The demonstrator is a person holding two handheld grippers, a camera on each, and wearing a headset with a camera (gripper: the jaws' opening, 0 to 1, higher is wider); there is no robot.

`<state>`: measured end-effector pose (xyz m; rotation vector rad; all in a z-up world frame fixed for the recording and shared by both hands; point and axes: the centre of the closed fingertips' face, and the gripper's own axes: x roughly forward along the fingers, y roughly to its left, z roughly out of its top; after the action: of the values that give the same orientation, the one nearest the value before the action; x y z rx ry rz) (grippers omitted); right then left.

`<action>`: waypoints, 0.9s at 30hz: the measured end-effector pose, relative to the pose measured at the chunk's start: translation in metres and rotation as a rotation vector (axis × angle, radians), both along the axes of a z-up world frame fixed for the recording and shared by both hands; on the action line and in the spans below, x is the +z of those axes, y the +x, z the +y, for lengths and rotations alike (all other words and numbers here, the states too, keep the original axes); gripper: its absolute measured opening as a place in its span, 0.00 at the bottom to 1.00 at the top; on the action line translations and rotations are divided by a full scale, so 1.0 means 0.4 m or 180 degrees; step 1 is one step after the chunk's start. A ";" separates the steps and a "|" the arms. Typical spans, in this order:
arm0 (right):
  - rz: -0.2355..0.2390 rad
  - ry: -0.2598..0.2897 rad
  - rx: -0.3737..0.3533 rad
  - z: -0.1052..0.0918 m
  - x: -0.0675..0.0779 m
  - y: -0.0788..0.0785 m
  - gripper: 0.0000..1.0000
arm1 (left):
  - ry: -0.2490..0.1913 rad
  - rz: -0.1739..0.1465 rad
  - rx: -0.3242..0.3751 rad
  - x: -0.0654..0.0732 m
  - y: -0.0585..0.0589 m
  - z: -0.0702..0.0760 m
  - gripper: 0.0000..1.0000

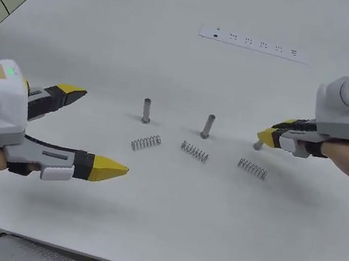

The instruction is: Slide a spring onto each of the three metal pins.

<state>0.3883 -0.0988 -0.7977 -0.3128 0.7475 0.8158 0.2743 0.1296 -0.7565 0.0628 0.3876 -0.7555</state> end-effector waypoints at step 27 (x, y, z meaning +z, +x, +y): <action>-0.0175 0.0036 0.0206 -0.019 0.039 -0.065 0.26 | -0.0005 0.0002 0.0025 0.000 -0.002 0.006 0.98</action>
<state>0.3625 -0.1062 -0.7823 -0.3494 0.6841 0.8691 0.2735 0.1320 -0.7566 0.0597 0.3876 -0.7480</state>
